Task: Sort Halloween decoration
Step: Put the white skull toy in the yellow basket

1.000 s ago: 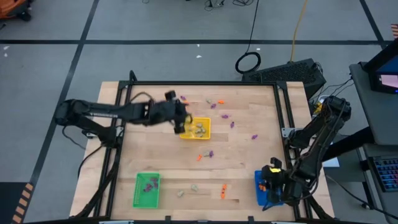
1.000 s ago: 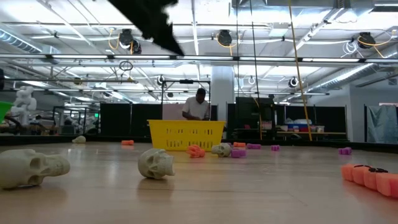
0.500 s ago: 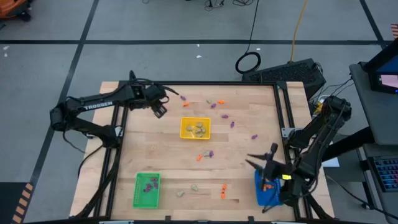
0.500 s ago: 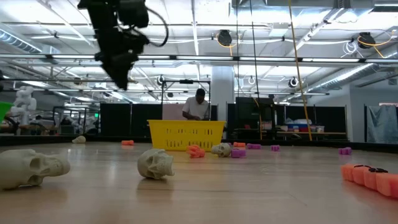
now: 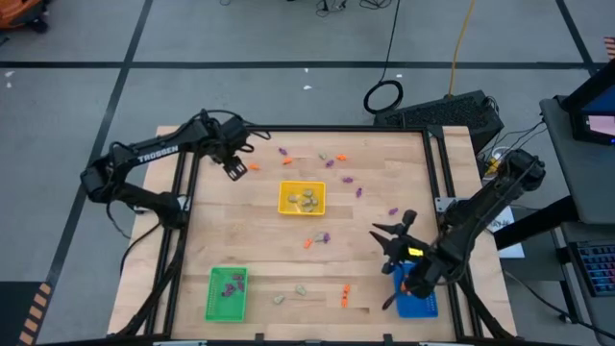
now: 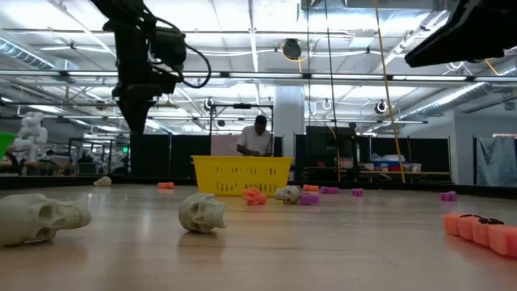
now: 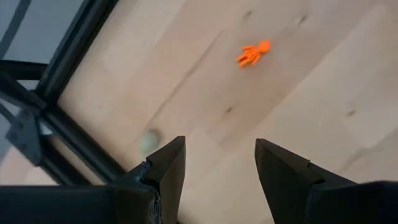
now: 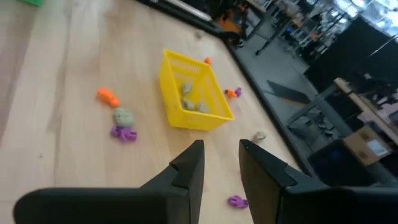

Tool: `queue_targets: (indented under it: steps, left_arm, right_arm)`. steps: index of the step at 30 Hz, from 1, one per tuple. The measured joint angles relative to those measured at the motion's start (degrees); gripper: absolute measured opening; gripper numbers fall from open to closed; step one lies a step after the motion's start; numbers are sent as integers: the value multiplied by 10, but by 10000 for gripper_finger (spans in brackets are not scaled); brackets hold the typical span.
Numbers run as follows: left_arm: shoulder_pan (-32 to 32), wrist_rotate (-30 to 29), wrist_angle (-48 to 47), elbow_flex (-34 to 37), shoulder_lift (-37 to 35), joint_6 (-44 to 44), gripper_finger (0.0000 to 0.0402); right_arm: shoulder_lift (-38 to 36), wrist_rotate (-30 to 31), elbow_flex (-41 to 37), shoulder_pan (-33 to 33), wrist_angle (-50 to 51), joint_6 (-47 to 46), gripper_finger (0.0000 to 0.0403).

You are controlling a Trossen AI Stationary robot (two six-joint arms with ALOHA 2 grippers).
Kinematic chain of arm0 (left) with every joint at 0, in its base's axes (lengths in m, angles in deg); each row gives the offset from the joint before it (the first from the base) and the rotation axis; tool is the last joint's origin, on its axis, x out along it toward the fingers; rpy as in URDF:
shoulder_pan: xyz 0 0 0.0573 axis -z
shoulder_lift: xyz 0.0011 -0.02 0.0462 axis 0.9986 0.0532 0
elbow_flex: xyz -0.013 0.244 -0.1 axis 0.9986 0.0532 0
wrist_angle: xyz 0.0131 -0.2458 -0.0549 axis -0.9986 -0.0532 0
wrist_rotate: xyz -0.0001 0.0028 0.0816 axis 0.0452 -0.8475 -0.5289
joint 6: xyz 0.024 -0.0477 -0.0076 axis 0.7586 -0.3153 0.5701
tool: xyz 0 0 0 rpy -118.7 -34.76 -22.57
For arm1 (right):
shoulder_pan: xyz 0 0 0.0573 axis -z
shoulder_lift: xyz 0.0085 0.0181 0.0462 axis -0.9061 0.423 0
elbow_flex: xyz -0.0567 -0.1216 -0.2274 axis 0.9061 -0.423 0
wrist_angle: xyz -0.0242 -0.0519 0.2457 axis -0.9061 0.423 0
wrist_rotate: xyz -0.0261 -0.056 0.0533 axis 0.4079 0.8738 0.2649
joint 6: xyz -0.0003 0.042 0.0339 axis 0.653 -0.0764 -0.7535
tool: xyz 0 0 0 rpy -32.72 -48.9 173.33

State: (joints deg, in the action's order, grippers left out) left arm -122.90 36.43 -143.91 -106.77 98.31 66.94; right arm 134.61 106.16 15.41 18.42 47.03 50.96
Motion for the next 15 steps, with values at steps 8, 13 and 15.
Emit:
queue_targets:
  steps: [8, 13, 15]
  left_arm:
    - [-20, -32, -10, 0, 22, 213, 189]
    - [-37, -34, -10, 7, 52, 247, 189]
    - [-49, -49, -9, 13, 68, 236, 189]
  right_arm:
    - [0, -92, -1, 25, -80, 59, 89]
    - [0, -94, -1, 35, -98, 83, 89]
    - [0, -95, -1, 36, -98, 85, 89]
